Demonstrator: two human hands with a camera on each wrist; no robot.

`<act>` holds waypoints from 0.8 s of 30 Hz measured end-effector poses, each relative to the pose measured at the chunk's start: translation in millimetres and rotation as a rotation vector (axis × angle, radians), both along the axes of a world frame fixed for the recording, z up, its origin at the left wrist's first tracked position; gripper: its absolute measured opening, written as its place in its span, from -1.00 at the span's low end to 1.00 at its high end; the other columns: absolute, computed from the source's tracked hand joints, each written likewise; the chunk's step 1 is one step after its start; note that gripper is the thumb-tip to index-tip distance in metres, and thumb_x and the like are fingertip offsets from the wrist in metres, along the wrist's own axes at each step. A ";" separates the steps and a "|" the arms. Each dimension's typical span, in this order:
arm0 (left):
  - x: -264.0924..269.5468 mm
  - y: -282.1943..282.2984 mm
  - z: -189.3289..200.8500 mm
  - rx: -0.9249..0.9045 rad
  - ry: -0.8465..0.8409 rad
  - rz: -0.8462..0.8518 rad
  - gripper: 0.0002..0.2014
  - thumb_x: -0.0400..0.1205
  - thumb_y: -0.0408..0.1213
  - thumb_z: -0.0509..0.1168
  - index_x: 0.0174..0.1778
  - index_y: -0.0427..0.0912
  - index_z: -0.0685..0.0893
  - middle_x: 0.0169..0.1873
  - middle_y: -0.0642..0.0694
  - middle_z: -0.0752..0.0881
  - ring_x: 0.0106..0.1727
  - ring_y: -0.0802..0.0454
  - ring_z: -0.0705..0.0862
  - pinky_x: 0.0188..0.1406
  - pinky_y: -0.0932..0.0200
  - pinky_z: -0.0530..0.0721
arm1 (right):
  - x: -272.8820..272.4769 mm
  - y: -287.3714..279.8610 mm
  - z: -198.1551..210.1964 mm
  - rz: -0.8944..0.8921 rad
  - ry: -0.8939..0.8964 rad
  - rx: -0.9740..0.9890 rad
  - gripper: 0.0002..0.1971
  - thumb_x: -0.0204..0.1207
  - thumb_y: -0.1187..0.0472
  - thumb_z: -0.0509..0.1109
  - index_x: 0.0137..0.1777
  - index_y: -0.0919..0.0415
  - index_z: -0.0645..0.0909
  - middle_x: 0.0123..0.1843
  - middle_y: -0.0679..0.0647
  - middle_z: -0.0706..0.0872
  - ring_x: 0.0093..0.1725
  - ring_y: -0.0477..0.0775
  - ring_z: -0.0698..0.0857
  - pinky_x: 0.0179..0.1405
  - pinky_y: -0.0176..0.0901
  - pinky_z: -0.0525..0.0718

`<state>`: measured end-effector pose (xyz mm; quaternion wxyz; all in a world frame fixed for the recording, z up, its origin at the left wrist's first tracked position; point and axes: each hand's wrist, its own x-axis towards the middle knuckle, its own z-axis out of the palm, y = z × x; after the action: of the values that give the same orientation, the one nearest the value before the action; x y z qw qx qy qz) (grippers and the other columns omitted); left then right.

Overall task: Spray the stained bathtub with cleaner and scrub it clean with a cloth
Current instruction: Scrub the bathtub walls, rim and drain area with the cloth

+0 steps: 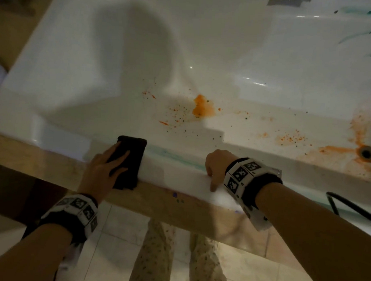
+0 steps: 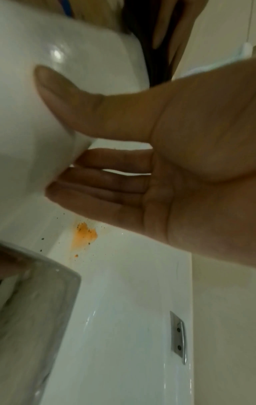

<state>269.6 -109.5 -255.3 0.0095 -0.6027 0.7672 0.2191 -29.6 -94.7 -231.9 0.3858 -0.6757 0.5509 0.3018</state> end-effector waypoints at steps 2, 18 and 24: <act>6.3 -17.9 4.3 0.040 -0.010 -0.006 -0.56 0.63 -0.41 0.29 0.46 -0.21 0.50 0.54 -0.15 0.37 0.37 -0.35 0.44 0.46 -0.17 0.40 | 5.0 -8.1 3.1 0.029 0.031 0.039 -0.63 0.30 0.07 0.61 -0.30 0.24 0.46 -0.35 0.05 0.54 -0.34 0.08 0.57 -0.16 -0.15 0.60; 34.0 -180.4 31.7 0.179 -0.095 0.019 -0.64 0.66 -0.27 0.26 0.39 -0.22 0.60 0.35 -0.32 0.58 0.32 -0.31 0.56 0.38 -0.05 0.43 | 13.0 -63.8 -27.5 -0.172 0.219 0.297 -0.78 0.23 0.00 0.60 -0.32 0.11 0.69 -0.06 0.05 0.77 0.00 0.16 0.72 0.17 0.12 0.69; -10.9 -197.9 49.7 0.152 0.356 0.272 -0.62 0.67 -0.25 0.26 0.43 -0.17 0.55 0.34 -0.23 0.61 0.34 -0.14 0.58 0.38 0.17 0.46 | 42.0 -112.1 -8.2 -0.953 -0.292 -0.001 -0.55 0.58 -0.11 0.27 0.23 0.24 0.66 0.21 0.15 0.73 0.13 0.15 0.71 0.25 -0.01 0.61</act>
<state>258.7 -307.3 -205.6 -0.1104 -0.6499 0.6499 0.3783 12.4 -206.9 -240.0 0.5535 -0.3844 0.7388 -0.0059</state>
